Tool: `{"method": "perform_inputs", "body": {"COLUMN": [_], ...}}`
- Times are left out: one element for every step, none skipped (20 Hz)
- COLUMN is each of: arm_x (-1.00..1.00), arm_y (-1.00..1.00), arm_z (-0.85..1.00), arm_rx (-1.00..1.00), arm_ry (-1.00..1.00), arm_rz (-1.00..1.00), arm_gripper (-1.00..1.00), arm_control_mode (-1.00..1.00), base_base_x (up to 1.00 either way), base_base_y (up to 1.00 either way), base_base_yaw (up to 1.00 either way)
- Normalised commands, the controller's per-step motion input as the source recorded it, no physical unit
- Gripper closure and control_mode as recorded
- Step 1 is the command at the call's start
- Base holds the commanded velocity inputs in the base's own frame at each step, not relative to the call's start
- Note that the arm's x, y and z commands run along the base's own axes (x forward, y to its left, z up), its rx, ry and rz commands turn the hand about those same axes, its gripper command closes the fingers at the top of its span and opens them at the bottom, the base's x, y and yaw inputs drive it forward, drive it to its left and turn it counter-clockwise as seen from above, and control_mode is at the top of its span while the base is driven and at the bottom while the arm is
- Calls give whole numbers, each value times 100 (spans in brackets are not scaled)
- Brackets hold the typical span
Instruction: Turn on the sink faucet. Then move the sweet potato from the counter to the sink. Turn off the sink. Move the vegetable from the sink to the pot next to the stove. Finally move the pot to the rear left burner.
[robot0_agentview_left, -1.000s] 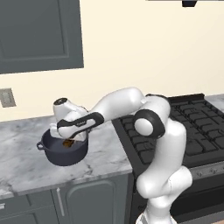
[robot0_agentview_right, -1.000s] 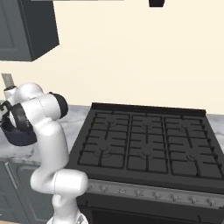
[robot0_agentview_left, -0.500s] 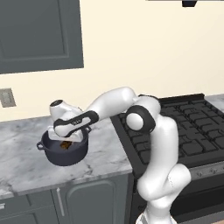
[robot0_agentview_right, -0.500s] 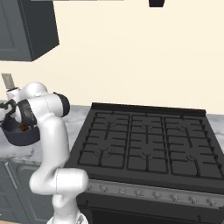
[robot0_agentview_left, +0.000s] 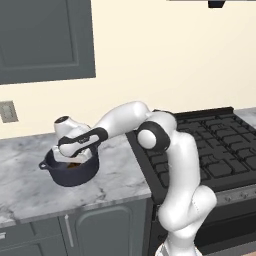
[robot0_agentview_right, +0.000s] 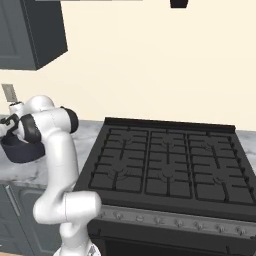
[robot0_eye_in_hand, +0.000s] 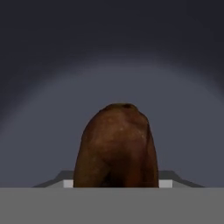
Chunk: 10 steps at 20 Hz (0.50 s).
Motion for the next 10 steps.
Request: {"method": "perform_inputs", "body": {"arm_x": [-14, -43, -54, -52, -55, -50, -49, -38, -34, -28], "arm_y": [0, -12, -16, -17, -17, -23, -27, -29, -33, -36], "arm_z": [0, 3, 9, 4, 3, 12, 15, 19, 17, 27], "arm_rx": [0, 0, 0, 0, 0, 1, 1, 1, 1, 2], "arm_ry": [-4, -7, -9, -8, -9, -9, -9, -8, -8, -9], "arm_rz": [0, 0, 0, 0, 0, -1, -1, 0, 0, 0], "arm_gripper": [-100, -100, -100, -100, -100, -100, -100, -100, -100, -100], "arm_control_mode": [-100, -100, -100, -100, -100, -100, -100, -100, -100, -100], "base_base_x": [0, 0, 0, 0, 0, 0, 0, 0, 0, 0], "base_base_y": [0, 0, 0, 0, 0, 0, 0, 0, 0, 0], "base_base_yaw": [0, 0, 0, 0, 0, 0, 0, 0, 0, 0]}}
